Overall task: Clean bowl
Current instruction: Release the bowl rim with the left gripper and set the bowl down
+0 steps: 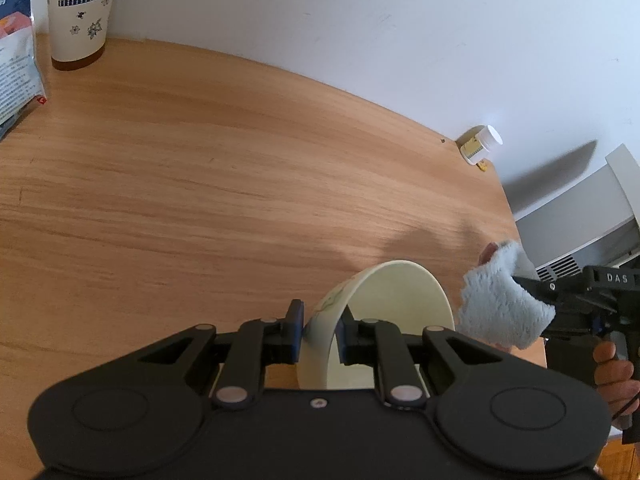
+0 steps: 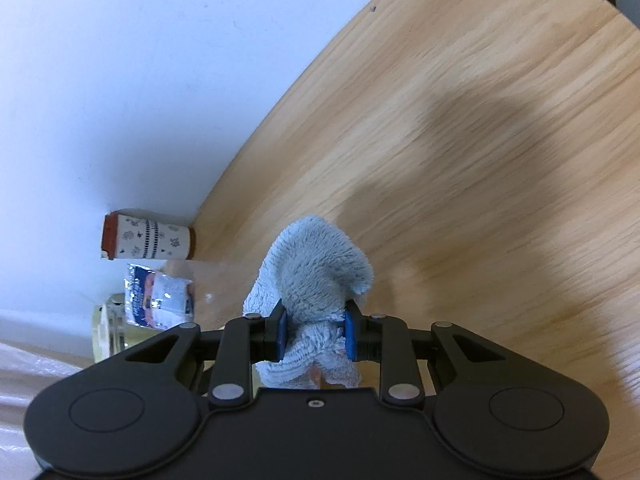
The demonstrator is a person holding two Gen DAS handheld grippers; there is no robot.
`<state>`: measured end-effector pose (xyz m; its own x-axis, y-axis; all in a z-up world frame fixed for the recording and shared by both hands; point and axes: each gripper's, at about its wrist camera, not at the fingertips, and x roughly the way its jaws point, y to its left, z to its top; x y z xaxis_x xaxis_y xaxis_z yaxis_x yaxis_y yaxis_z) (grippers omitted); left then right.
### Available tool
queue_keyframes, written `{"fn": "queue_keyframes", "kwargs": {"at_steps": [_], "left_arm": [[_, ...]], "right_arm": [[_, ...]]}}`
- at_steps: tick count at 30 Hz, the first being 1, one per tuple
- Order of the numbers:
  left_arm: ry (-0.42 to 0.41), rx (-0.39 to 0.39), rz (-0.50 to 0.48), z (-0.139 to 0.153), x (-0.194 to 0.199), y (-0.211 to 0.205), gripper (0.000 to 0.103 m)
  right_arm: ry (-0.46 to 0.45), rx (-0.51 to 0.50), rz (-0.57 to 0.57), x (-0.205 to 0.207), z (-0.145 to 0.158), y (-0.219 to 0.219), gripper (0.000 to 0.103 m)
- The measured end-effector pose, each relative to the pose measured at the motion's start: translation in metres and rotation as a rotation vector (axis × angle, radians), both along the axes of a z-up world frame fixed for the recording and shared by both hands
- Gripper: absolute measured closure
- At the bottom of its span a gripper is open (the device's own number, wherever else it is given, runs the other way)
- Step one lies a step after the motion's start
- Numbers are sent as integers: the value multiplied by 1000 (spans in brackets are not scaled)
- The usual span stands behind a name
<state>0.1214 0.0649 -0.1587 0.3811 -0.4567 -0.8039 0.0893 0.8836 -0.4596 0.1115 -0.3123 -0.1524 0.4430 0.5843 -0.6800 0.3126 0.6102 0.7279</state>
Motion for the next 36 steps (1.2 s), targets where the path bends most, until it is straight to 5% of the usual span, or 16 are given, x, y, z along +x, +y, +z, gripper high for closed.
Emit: {"fn": "queue_keyframes", "kwargs": {"at_steps": [25, 28, 31, 36], "left_arm": [[0, 70, -10, 1, 13, 2, 89], [-16, 109, 2, 6, 13, -1, 59], [-24, 131, 1, 11, 11, -3, 47], [-50, 225, 6, 24, 4, -12, 12]], "right_arm": [[34, -334, 128, 0, -26, 8, 73], [24, -380, 150, 1, -25, 11, 71], [8, -432, 154, -1, -21, 15, 65], [-38, -551, 165, -9, -6, 21, 48]]}}
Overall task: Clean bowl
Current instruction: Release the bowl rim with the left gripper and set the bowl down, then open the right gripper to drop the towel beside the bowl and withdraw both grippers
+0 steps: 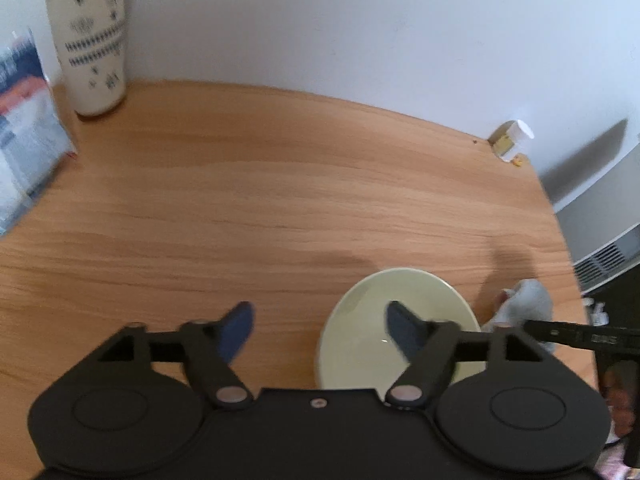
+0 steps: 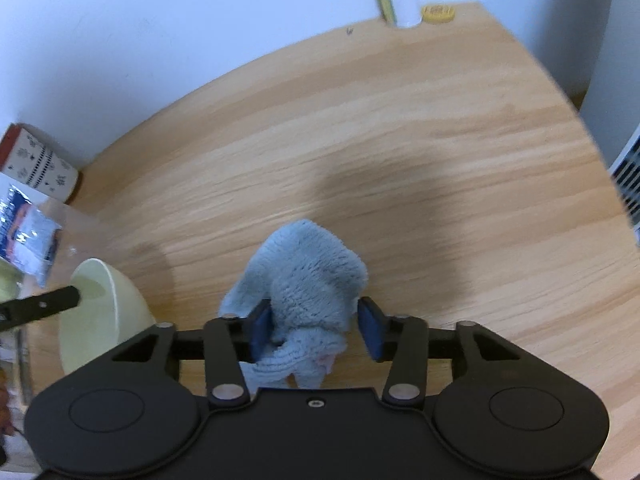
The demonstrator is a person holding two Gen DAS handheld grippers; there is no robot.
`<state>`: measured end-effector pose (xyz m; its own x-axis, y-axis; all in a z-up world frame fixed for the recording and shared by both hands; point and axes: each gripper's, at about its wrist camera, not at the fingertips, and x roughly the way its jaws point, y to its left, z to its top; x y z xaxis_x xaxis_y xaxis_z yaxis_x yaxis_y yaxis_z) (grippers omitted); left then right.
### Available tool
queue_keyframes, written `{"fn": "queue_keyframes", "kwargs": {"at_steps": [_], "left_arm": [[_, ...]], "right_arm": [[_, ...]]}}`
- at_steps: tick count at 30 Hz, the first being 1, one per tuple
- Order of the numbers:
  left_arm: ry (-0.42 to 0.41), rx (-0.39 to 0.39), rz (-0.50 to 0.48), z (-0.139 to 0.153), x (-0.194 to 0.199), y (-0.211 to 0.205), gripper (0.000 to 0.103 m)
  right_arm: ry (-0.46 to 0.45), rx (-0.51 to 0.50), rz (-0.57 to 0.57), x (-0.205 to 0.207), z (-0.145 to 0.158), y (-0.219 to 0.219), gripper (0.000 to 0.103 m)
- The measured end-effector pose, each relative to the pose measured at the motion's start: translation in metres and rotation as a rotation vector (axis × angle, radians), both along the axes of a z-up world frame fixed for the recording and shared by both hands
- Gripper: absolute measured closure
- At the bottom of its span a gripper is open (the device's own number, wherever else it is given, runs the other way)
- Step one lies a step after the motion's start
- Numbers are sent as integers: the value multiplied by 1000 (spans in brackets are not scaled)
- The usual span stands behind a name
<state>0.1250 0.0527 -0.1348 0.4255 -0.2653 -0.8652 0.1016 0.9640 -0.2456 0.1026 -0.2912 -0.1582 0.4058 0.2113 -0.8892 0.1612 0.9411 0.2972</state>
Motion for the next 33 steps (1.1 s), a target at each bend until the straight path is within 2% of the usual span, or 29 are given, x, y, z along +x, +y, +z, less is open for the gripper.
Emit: {"fn": "queue_keyframes", "kwargs": {"at_steps": [1, 2, 3, 5, 9, 11, 17, 23, 29, 33], "left_arm": [[-4, 22, 1, 4, -3, -3, 8], [-7, 35, 1, 7, -5, -5, 1], [-16, 44, -3, 11, -8, -8, 1], [-33, 65, -16, 20, -18, -15, 1], [-21, 102, -19, 33, -35, -29, 1], [-6, 103, -5, 39, -45, -34, 0], [-4, 127, 38, 61, -75, -44, 0], [15, 158, 75, 82, -103, -50, 0], [-25, 178, 41, 102, -114, -49, 0], [-47, 208, 32, 108, -120, -50, 0]], "right_arm": [[-6, -11, 9, -2, 3, 1, 46], [-16, -32, 16, -5, 9, 2, 38], [-30, -52, 14, -8, 13, 2, 31], [-54, -69, 11, -13, 21, 2, 26], [-126, -95, 16, -36, 50, 4, 5], [-151, -118, 39, -45, 63, 6, 1], [-148, -117, 35, -70, 94, 5, 0], [-142, -151, 80, -93, 111, 8, 0], [-167, -150, 118, -109, 126, 16, 0], [-183, -140, 76, -117, 130, 19, 0]]}}
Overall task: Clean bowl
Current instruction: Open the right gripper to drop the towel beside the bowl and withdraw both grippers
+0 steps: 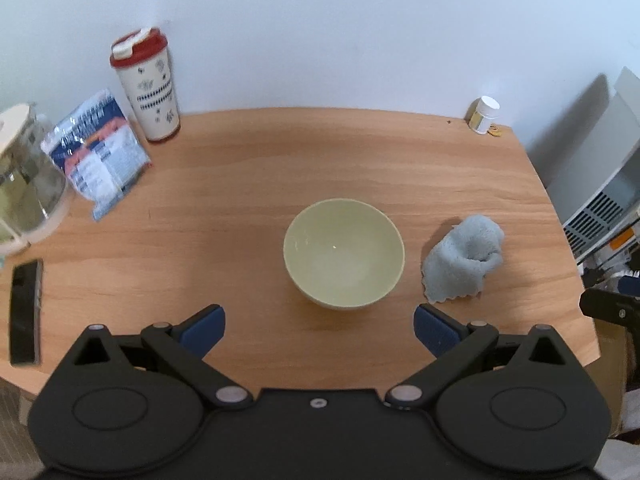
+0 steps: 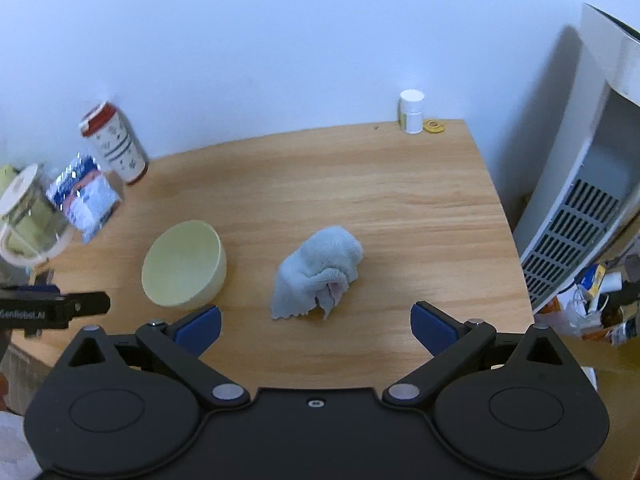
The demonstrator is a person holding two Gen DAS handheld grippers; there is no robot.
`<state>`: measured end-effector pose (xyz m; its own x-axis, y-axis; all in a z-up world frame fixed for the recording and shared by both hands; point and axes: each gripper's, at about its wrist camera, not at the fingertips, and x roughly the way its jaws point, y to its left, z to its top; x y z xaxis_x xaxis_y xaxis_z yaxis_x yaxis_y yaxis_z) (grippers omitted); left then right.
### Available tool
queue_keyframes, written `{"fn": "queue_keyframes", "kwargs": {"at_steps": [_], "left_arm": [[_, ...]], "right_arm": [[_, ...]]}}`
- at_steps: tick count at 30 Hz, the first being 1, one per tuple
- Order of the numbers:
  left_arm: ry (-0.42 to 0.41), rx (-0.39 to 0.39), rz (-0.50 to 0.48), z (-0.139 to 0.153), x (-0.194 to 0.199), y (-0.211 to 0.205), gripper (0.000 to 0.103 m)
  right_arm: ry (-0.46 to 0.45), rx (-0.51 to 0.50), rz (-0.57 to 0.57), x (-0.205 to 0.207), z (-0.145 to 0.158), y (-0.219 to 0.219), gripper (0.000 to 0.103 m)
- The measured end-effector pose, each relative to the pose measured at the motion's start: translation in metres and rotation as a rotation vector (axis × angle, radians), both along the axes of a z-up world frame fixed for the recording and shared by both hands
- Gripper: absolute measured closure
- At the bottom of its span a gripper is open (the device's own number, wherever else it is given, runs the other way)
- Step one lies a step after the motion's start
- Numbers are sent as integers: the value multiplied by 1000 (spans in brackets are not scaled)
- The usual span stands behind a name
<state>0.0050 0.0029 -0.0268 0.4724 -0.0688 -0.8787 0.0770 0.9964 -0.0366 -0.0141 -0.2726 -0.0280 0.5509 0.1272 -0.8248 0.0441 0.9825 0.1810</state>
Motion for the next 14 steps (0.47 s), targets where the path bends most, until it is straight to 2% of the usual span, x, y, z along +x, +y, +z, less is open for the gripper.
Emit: {"fn": "queue_keyframes", "kwargs": {"at_steps": [6, 14], "left_arm": [[12, 4, -14, -2, -3, 2, 0], [-23, 11, -56, 1, -12, 0, 0]], "right_arm": [[34, -11, -32, -12, -6, 13, 0], [47, -33, -41, -24, -9, 25, 0]]}}
